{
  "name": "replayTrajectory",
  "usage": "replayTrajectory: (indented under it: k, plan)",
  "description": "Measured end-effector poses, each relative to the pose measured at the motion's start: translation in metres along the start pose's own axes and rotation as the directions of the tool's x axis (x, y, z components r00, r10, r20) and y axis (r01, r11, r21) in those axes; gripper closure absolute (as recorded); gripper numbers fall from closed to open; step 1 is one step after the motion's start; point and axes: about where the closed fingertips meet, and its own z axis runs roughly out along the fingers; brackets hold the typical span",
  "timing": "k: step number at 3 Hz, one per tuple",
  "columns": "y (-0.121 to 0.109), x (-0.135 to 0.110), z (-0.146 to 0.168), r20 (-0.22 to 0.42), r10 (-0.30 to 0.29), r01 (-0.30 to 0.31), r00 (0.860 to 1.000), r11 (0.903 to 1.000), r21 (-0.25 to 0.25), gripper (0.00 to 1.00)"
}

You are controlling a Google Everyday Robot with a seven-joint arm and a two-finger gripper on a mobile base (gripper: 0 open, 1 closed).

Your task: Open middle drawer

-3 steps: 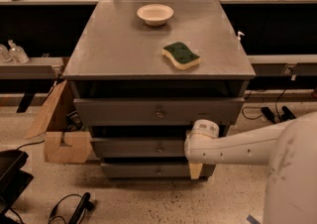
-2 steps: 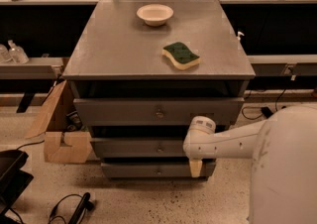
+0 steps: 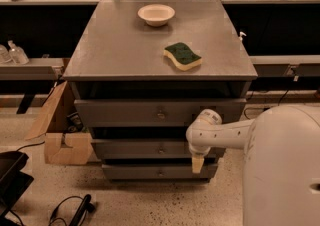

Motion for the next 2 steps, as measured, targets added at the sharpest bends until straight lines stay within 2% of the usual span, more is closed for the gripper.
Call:
replayTrajectory:
  k: [1, 2]
  plan:
    - [0.002, 0.001, 0.006, 0.023, 0.059, -0.058, 0.998, 0.9971, -0.049, 0.39]
    - [0.01, 0.016, -0.001, 0.031, 0.101, -0.098, 0.994, 0.9925, -0.073, 0.62]
